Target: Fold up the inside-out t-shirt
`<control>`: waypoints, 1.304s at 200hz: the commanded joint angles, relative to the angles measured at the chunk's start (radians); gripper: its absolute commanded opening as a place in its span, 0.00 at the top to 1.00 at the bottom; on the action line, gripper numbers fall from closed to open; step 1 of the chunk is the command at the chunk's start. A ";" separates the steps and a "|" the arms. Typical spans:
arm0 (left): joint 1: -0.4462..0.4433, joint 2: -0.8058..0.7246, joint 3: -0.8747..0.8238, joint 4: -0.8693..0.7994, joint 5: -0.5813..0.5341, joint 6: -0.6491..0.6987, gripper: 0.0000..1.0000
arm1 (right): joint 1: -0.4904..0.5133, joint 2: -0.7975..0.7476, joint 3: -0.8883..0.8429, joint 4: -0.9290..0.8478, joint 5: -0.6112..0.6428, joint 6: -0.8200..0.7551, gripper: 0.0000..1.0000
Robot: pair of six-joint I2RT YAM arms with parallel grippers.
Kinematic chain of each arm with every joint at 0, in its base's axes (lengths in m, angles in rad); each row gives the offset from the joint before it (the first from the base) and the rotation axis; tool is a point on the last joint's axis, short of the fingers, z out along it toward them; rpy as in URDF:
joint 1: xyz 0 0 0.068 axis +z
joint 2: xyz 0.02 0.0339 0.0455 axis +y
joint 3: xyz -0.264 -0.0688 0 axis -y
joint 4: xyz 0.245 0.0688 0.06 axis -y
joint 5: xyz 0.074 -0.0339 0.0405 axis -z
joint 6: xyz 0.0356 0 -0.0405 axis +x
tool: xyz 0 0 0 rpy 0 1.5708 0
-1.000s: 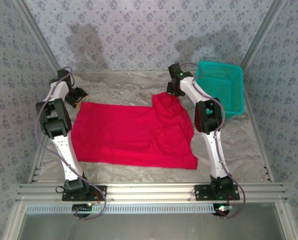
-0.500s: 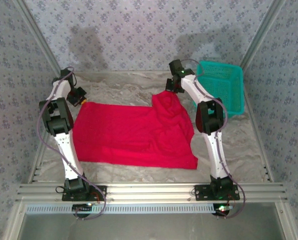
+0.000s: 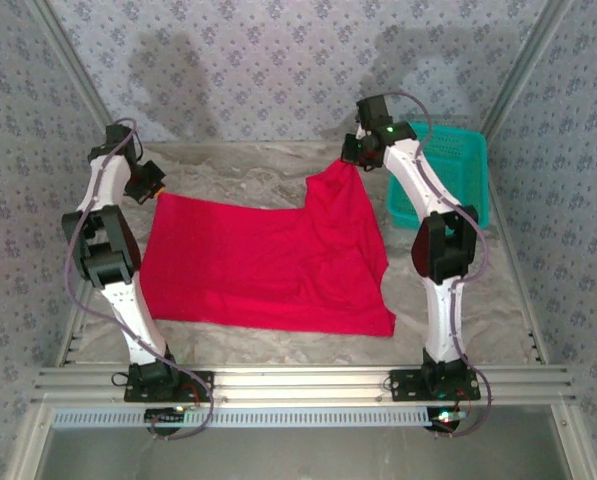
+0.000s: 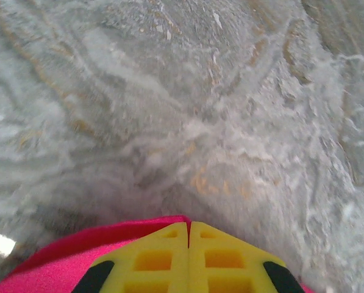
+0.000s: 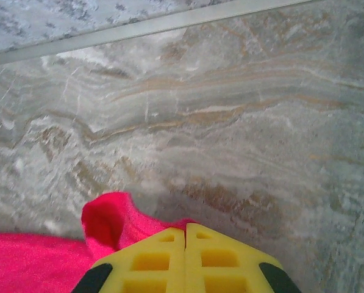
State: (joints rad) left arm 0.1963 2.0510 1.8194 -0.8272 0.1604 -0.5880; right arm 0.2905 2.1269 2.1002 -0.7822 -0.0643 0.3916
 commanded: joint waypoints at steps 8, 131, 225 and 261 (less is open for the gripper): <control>0.015 -0.150 -0.169 0.057 -0.021 -0.019 1.00 | 0.005 -0.170 -0.171 0.037 -0.053 -0.020 1.00; 0.118 -0.404 -0.537 0.099 -0.034 -0.009 1.00 | 0.010 -0.859 -0.997 0.093 -0.096 0.089 1.00; 0.153 -0.471 -0.605 0.098 -0.027 -0.003 1.00 | 0.004 -1.064 -1.115 -0.025 -0.150 0.166 1.00; 0.155 -0.489 -0.623 0.095 -0.030 -0.003 1.00 | 0.006 -1.095 -1.126 -0.043 -0.167 0.205 1.00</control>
State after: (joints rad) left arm 0.3412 1.6039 1.2137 -0.7216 0.1413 -0.6022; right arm 0.3008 1.0615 0.9627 -0.7757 -0.2047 0.5529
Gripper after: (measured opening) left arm 0.039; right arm 0.066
